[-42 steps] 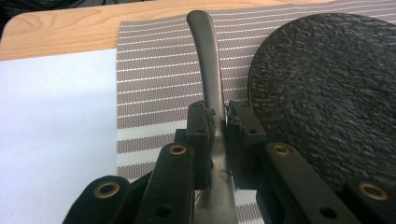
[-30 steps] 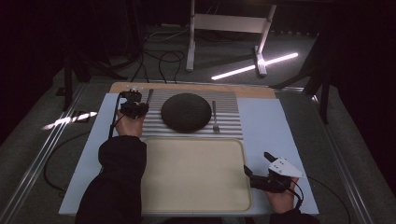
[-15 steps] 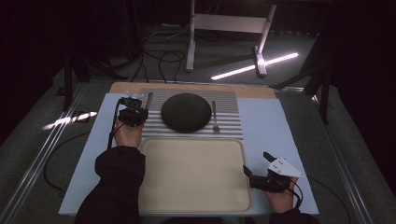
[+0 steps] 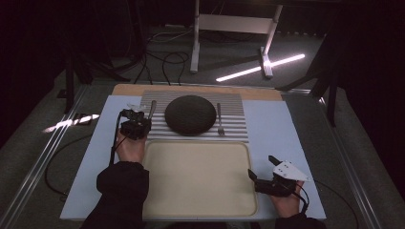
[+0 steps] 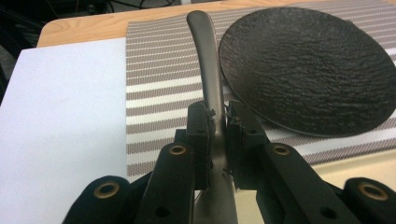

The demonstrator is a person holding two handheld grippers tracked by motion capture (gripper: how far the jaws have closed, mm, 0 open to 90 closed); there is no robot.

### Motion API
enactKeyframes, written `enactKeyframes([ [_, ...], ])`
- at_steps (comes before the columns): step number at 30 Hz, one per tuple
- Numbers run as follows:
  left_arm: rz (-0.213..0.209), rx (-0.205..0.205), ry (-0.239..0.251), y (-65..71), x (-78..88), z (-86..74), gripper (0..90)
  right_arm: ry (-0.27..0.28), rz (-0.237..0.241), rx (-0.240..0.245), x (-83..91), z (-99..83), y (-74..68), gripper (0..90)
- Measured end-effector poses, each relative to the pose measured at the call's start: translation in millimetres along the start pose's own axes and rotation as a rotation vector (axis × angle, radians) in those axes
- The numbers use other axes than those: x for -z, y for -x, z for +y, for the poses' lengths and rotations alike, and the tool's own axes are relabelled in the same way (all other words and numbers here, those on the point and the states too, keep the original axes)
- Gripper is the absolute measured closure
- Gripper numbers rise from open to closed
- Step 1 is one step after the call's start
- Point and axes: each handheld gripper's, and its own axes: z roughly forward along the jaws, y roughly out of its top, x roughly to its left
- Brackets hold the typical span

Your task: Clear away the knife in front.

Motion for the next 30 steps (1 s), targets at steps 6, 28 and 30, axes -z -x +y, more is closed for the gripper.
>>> enactKeyframes([
  [6, 0.011, -0.012, -0.003, 6.0, 3.9, -11.8, 80.9, 0.000, -0.003, 0.001, 0.3, 0.1, 0.0, 8.4],
  [28, 0.005, 0.046, 0.018, 15.9, 19.8, -54.8, 80.9, -0.003, -0.004, 0.003, -0.4, 0.2, -0.8, 8.4],
  [30, 0.013, 0.052, 0.018, 16.2, 20.6, -59.0, 80.8, -0.003, -0.004, 0.004, -0.4, 0.2, -0.8, 8.4],
])
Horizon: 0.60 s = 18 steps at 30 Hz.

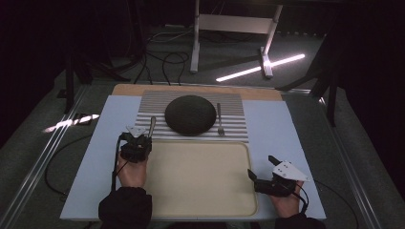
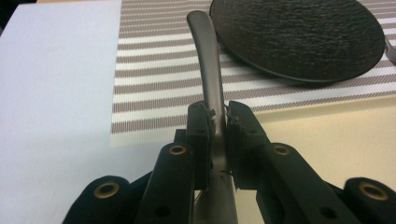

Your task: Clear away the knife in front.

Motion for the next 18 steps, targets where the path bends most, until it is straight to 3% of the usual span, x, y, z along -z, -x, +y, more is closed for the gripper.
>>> enactKeyframes([
  [18, 0.019, 0.009, -0.008, 10.6, 6.2, -35.0, 80.8, -0.001, 0.001, 0.003, -0.7, -0.1, -0.4, 8.4],
])
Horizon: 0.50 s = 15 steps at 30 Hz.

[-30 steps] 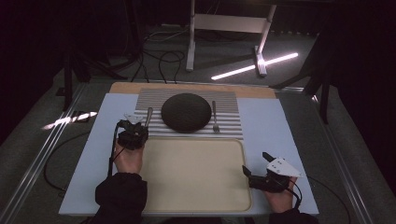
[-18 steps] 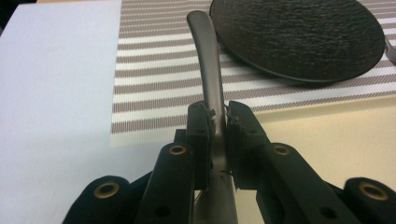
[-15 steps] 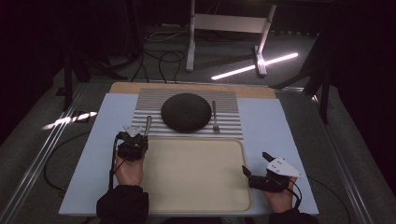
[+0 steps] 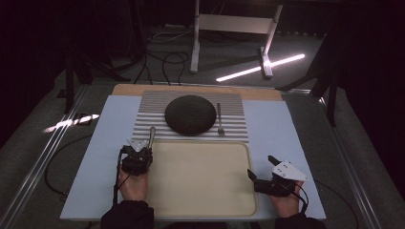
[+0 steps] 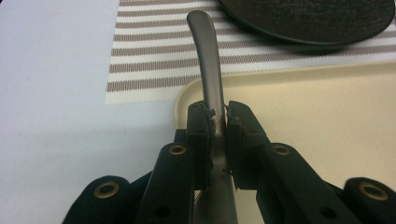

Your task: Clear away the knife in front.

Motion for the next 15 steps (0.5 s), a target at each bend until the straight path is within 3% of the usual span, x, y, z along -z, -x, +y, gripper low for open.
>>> enactKeyframes([
  [15, 0.016, 0.021, -0.012, 7.2, 5.2, -29.6, 80.8, -0.002, 0.001, 0.004, -0.5, 0.1, -0.5, 8.4],
])
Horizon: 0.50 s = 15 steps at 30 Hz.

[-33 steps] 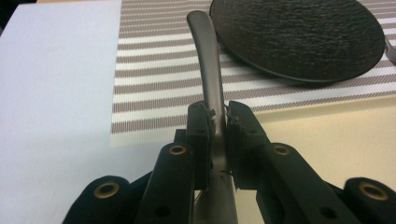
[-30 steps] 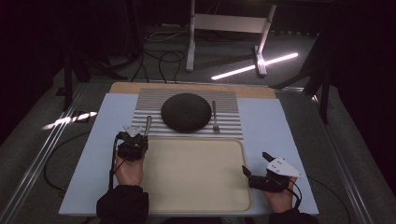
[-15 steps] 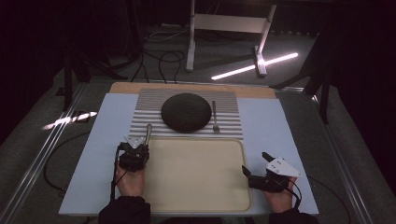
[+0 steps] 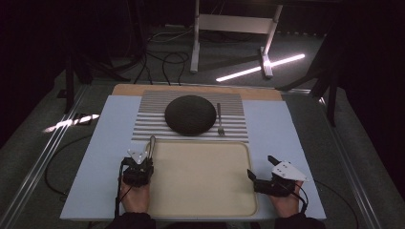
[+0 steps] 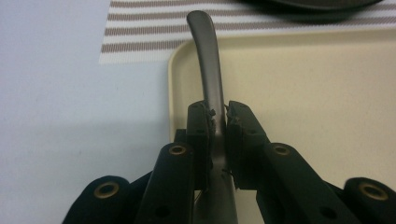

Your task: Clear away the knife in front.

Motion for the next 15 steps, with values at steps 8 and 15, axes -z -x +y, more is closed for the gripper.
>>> enactKeyframes([
  [8, 0.012, 0.009, -0.022, -1.7, -0.6, -11.0, 80.8, -0.001, 0.003, 0.002, -0.3, 0.1, -0.4, 8.4],
  [15, 0.004, -0.006, -0.041, 5.5, -3.5, -12.4, 80.8, -0.005, 0.001, 0.003, -0.8, 0.0, -0.7, 8.4],
])
